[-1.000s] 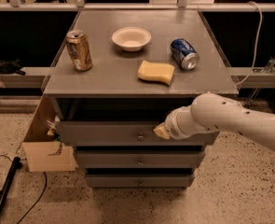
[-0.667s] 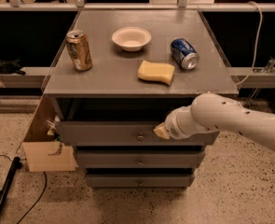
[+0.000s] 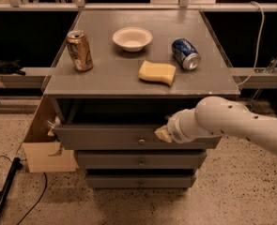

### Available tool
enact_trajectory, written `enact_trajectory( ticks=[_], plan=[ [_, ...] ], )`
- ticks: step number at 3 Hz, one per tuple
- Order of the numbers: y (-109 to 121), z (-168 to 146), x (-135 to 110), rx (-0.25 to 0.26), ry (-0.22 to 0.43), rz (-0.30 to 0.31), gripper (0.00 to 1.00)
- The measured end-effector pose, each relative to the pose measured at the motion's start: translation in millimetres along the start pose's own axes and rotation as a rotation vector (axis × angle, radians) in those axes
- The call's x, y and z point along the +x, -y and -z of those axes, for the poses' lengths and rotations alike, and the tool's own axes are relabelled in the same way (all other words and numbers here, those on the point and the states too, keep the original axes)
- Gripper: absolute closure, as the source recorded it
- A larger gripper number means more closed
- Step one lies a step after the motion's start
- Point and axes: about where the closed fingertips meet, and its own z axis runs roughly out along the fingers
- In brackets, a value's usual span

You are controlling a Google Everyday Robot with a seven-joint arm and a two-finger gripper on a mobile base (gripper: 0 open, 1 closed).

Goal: Open top drawer

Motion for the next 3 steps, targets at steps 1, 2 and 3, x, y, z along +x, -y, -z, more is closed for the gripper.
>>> enact_trajectory(
  ticks=[1,2,3],
  plan=[
    [0.0,0.0,0.0,0.000,0.000,0.000,1.00],
    [-9.6,0.5,1.9,-0.024,-0.005,0.010,1.00],
    [-9.9,2.3,1.1,-0.027,-0.006,0.010,1.00]
  ],
)
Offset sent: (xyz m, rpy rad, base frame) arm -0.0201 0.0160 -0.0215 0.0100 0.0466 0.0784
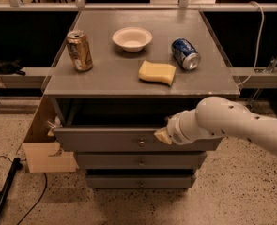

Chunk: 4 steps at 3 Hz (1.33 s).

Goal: Open top drawer

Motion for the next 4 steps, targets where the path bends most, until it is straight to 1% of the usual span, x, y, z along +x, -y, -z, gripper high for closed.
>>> enact_trajectory(
  ticks=[1,2,3,4],
  plan=[
    [-5.4,8.8,-3.1,-0.004,0.003,0.006,1.00],
    [-5.4,8.8,-3.1,-0.004,0.003,0.006,1.00],
    [-5.4,8.7,-3.2,-0.004,0.003,0.006,0.86],
    [-5.4,8.7,-3.2,-0.004,0.003,0.006,0.63]
  ],
)
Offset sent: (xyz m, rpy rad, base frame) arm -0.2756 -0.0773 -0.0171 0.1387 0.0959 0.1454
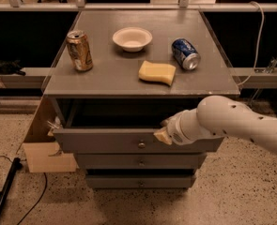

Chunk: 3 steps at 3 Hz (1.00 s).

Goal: Open top drawer

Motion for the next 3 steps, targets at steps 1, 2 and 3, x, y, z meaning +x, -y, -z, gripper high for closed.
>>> enact_trajectory(
  ticks=[1,2,3],
  plan=[
    [0.0,0.0,0.0,0.000,0.000,0.000,0.32],
    [0.0,0.0,0.0,0.000,0.000,0.000,0.09],
    [6.8,12.7,-9.2,0.025,0.010,0.007,0.00]
  ],
)
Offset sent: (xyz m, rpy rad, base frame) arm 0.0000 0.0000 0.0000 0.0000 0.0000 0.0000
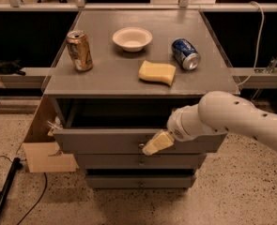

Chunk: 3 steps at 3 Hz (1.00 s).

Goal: Open top drawer

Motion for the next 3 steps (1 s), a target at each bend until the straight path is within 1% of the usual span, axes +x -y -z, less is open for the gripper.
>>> enact_trajectory(
  ticks=[1,2,3],
  plan=[
    [0.1,0.4,-0.6,0.001,0.001,0.001,0.00],
    [0.1,0.4,-0.6,0.001,0.001,0.001,0.18],
    [0.1,0.4,-0.6,0.001,0.001,0.001,0.40]
  ],
)
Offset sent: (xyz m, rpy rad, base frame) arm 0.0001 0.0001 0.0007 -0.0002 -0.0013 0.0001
